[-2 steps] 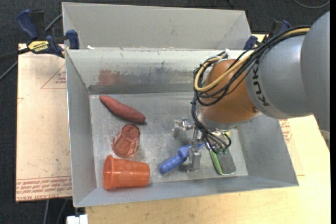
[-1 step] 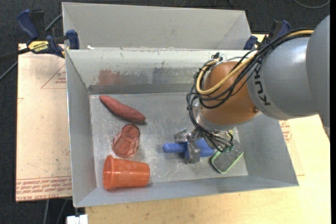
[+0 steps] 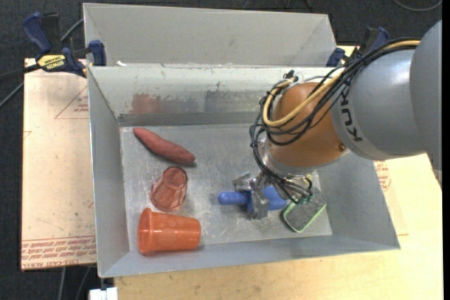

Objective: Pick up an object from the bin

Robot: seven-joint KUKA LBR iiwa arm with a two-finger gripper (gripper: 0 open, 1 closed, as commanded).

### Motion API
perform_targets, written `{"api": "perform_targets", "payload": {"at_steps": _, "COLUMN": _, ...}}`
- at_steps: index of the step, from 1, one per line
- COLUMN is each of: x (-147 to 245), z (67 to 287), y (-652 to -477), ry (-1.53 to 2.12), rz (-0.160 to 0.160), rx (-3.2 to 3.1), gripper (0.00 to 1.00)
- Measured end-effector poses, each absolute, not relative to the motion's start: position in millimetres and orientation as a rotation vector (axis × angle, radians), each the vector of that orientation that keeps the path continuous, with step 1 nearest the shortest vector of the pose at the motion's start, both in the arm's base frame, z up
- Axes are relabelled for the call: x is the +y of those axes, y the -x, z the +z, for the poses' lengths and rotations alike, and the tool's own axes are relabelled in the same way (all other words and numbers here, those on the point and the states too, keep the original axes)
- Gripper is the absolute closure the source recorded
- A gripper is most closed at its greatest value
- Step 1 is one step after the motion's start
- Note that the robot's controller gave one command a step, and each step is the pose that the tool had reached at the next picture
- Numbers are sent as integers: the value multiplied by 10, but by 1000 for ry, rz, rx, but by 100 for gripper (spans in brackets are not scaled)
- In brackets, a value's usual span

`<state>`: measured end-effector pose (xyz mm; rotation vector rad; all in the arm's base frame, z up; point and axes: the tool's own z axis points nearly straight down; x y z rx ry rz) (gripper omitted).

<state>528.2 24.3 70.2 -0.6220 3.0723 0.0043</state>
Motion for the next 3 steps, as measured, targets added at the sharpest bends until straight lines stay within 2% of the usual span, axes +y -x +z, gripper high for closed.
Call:
{"api": "perform_targets", "payload": {"at_steps": 1, "x": 281, "z": 1701, "y": -5296, "ry": 515, "rz": 6, "rx": 3089, "gripper": 100}}
{"api": "perform_targets", "payload": {"at_steps": 2, "x": 281, "z": 1700, "y": -5296, "ry": 515, "rz": 6, "rx": 3089, "gripper": 100}}
{"api": "perform_targets", "payload": {"at_steps": 3, "x": 447, "z": 2956, "y": -5244, "ry": 485, "rz": 8, "rx": 3090, "gripper": 100}}
